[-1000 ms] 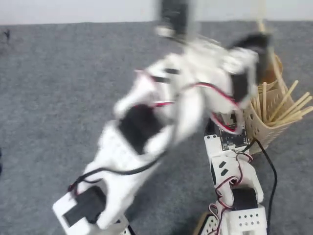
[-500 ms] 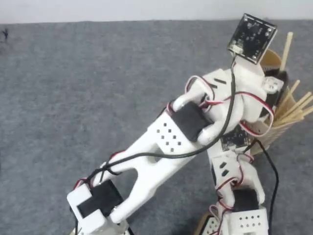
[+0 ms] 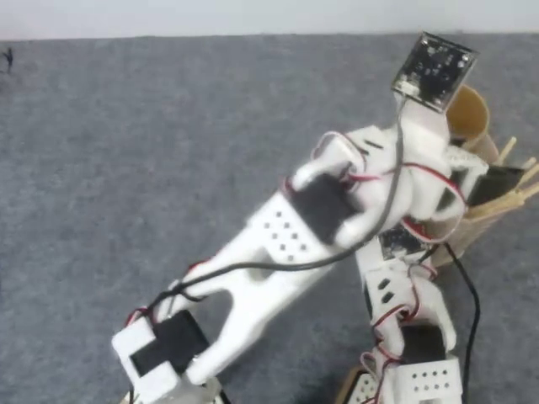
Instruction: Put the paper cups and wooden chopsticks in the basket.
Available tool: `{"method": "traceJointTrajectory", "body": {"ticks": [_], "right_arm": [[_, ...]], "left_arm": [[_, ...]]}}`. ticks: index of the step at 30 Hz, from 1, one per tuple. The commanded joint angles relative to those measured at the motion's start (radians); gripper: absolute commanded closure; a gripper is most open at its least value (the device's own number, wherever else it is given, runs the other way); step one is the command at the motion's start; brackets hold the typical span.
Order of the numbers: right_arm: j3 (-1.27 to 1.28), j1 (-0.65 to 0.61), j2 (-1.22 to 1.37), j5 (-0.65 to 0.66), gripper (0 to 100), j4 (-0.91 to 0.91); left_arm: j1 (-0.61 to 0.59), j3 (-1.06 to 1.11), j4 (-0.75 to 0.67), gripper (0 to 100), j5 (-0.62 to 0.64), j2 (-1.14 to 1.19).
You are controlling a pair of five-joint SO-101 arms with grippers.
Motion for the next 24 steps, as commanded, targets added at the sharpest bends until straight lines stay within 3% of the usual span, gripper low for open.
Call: {"method": "traceJointTrajectory", "body": {"ticks": [1,5,9,11,15,20,22,24], "right_arm": [[0.017,0.001,-0.008,0.011,79.0,-0.012],[0.017,-0.004,-0.008,0.011,79.0,-0.012],[0.017,-0.039,-0.008,0.012,79.0,-0.002],[0.017,-0.038,-0.008,0.012,79.0,-0.002],[0.017,-0.042,-0.008,0.058,79.0,0.007],[0.008,-0.088,-0.008,0.095,79.0,0.061],[-0.006,-0.113,-0.008,0.095,79.0,0.081],[-0.038,-0.117,-0.008,0.095,79.0,0.114]], "left_arm": [[-0.184,-0.107,0.219,73,0.009,-0.189],[-0.528,-0.11,0.479,73,-0.018,-0.328],[-0.83,-0.01,0.675,73,-0.229,-0.347],[-0.933,0.13,0.69,73,-0.328,-0.331],[-1.057,0.469,0.578,73,-0.391,-0.259],[-1.106,0.808,0.255,73,-0.393,-0.176],[-1.105,0.883,0.181,78,-0.393,-0.163],[-1.109,0.918,0.144,89,-0.391,-0.153]]}}
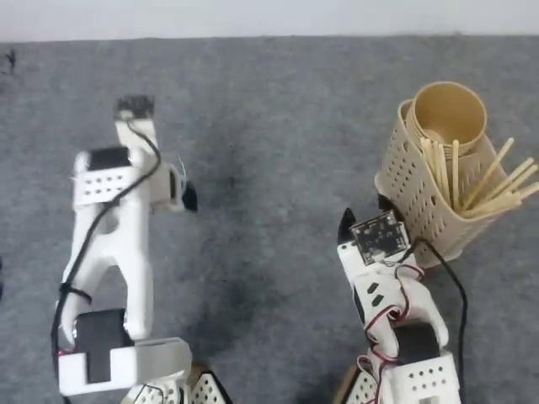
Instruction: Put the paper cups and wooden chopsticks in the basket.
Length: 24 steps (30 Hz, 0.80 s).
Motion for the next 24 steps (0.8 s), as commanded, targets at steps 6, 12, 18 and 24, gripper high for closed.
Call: {"method": "traceJointTrajectory", "body": {"ticks": [6,12,18,24], "right_arm": [[-0.152,-0.012,-0.008,-0.006,78.6,0.133],[-0.183,-0.012,-0.008,-0.063,69.9,0.165],[-0.178,-0.013,-0.008,0.037,77.1,0.176],[-0.176,-0.013,-0.008,0.008,81.6,0.179]], "left_arm": [[-0.069,0.096,-0.129,97,0.012,0.006],[-0.068,0.096,-0.054,76,0.043,-0.002],[-0.034,0.117,-0.063,81,-0.052,-0.005],[-0.031,0.12,-0.069,69,0.02,-0.005]]}}
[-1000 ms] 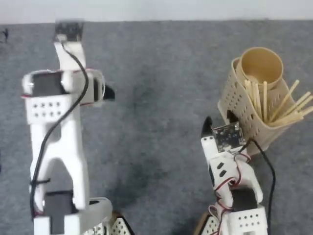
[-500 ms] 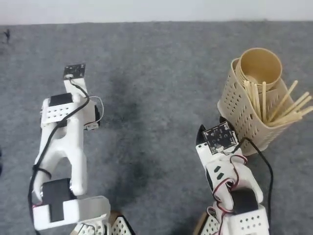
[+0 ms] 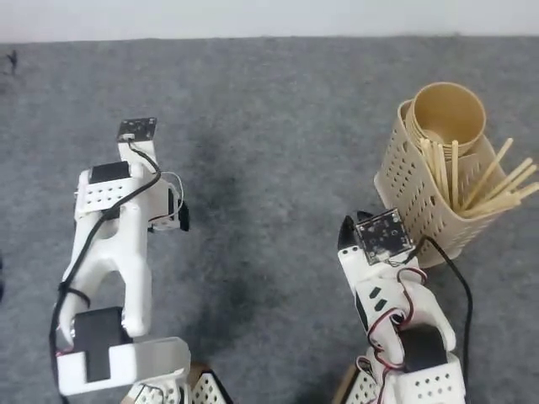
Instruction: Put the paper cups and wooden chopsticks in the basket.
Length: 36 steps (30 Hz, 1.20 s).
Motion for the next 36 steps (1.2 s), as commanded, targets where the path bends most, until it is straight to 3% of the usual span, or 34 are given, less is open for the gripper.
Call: {"method": "traceJointTrajectory", "body": {"ticks": [1,2,5,8,9,11,12,13,16,19,23,29,32,36], "right_arm": [[-0.043,0.005,-0.008,0.11,94.4,-0.002],[-0.037,-0.001,-0.008,0.133,99.8,-0.015],[-0.008,0.005,-0.008,0.078,78.4,-0.054],[0.011,0.007,-0.008,-0.012,61.9,-0.077],[0.009,0.007,-0.008,0.003,63.9,-0.07],[0.006,0.007,-0.008,0.101,81.0,-0.056],[0.008,0.005,-0.008,0.144,94.4,-0.056],[0.012,0.005,-0.008,0.155,99.8,-0.065],[0.014,0.007,-0.008,0.106,81.1,-0.067],[0.014,0.008,-0.008,0.032,67.0,-0.067],[0.014,0.033,-0.008,0.006,65.9,-0.073],[0.015,0.044,-0.008,0.012,66.0,-0.071],[0.025,0.044,-0.008,0.012,66.0,-0.073],[0.028,0.045,-0.008,0.012,66.0,-0.071]], "left_arm": [[0.012,-0.001,-0.009,69,0.026,-0.018],[0.012,-0.001,-0.009,73,0.002,-0.018],[0.012,-0.008,-0.014,84,0.023,-0.018],[0.012,-0.008,-0.006,79,0.055,-0.018],[0.012,-0.012,0.012,76,0.072,-0.018],[0.014,-0.036,0.058,66,0.083,-0.018],[0.015,-0.051,0.081,65,0.06,-0.018],[0.015,-0.062,0.087,70,0.025,-0.02],[0.006,-0.071,0.017,100,-0.023,-0.018],[-0.034,-0.058,-0.029,89,0.031,-0.018],[-0.061,-0.058,-0.025,83,0.129,-0.018],[0.003,-0.042,0.025,84,0.089,-0.009],[0.058,-0.084,0.109,100,0.121,-0.009],[0.15,-0.134,0.153,99,0.17,-0.008]]}}
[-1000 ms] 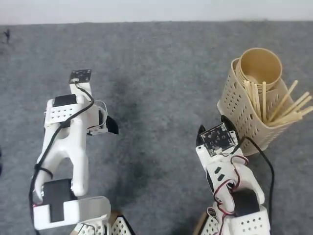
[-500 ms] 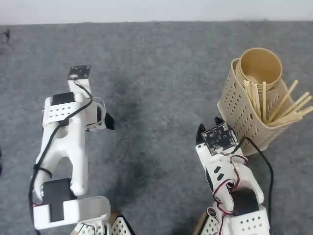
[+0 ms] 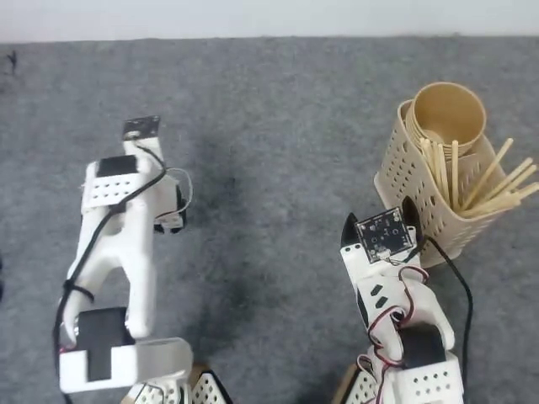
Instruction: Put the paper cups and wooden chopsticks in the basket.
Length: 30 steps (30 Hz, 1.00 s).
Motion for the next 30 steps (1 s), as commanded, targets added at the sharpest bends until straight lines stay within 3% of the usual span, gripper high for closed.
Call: {"method": "traceJointTrajectory", "body": {"ticks": [1,4,12,14,17,21,26,30], "right_arm": [[-0.006,0.013,-0.008,-0.006,66.0,-0.022],[0.014,0.01,-0.008,-0.005,66.0,-0.024],[0.072,0.008,-0.008,0.057,66.0,-0.091],[0.077,0.008,-0.008,0.057,66.0,-0.101],[0.077,0.002,-0.008,0.057,66.0,-0.101],[0.081,-0.045,-0.008,0.057,66.0,-0.091],[0.083,-0.045,-0.008,0.057,66.0,-0.091],[0.091,-0.045,-0.008,0.058,66.0,-0.091]], "left_arm": [[0.112,-0.079,0.025,98,0.066,-0.008],[0.157,-0.082,-0.097,98,0.133,-0.008],[0.118,-0.16,-0.02,84,0.057,-0.009],[0.098,-0.159,-0.02,86,0.055,-0.009],[0.081,-0.148,-0.02,100,-0.009,-0.009],[0.087,-0.113,-0.063,99,-0.031,-0.009],[0.08,-0.104,-0.071,94,-0.026,-0.008],[0.08,-0.087,-0.068,83,0.035,-0.008]]}}
